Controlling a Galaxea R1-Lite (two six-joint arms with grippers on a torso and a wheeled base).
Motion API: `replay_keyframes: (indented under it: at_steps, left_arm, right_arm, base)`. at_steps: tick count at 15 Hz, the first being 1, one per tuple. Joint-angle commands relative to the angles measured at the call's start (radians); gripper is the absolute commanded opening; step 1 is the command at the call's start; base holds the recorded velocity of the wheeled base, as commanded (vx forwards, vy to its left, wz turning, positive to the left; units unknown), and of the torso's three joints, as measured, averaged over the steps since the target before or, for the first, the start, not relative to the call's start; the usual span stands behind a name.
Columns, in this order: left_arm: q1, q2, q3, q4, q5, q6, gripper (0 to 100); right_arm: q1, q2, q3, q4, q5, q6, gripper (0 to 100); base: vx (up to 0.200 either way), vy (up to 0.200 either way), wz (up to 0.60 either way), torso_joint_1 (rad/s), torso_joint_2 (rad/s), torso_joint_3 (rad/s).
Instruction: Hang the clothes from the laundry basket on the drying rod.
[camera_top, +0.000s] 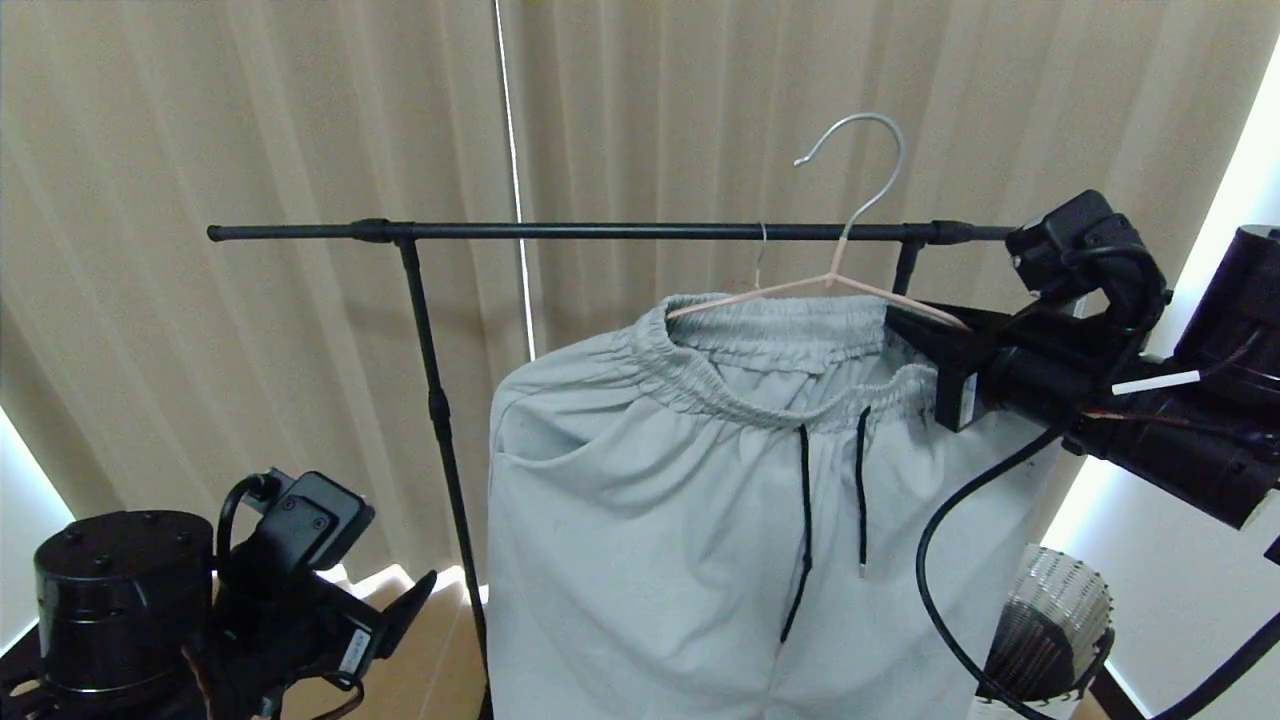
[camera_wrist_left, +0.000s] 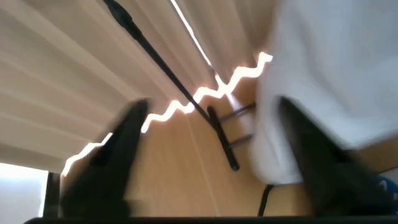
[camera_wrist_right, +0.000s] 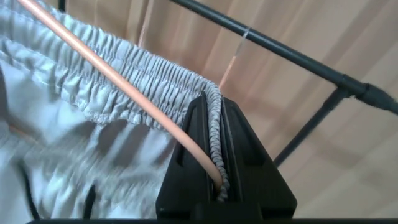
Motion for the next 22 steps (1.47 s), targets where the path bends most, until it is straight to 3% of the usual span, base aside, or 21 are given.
replay_keyframes:
  at_steps: [1, 5, 9, 14, 20, 22]
  left_arm:
    - [-0.005, -0.069, 0.018, -0.024, -0.004, -0.016, 100]
    - [-0.005, -0.278, 0.015, -0.018, -0.001, -0.030, 100]
    - [-0.005, -0.348, 0.022, -0.016, -0.003, -0.026, 100]
    - [0.052, -0.342, 0.015, -0.018, -0.004, -0.023, 100]
    - [0.052, -0.341, 0.013, -0.016, -0.004, -0.023, 100]
    - [0.052, -0.342, 0.013, -0.016, -0.004, -0.023, 100]
  right_arm:
    - [0.003, -0.005, -0.007, 0.064, -0.029, -0.001, 0]
    - [0.003, -0.041, -0.015, 0.354, -0.196, 0.001, 0]
    - [0.002, -0.064, -0.066, 0.523, -0.268, 0.048, 0]
    - [0.000, -0.054, -0.096, 0.526, -0.285, 0.070, 0]
    - [0.000, -0.056, -0.095, 0.526, -0.285, 0.073, 0]
    - [-0.001, -0.057, -0.095, 0.524, -0.285, 0.073, 0]
  base:
    - [0.000, 0.000, 0.00, 0.000, 0.00, 0.000]
    - [0.000, 0.000, 0.00, 0.000, 0.00, 0.000]
    - [0.000, 0.000, 0.00, 0.000, 0.00, 0.000]
    - [0.000, 0.000, 0.00, 0.000, 0.00, 0.000]
    - [0.000, 0.000, 0.00, 0.000, 0.00, 0.000]
    - [0.000, 0.200, 0.00, 0.002, 0.00, 0.002]
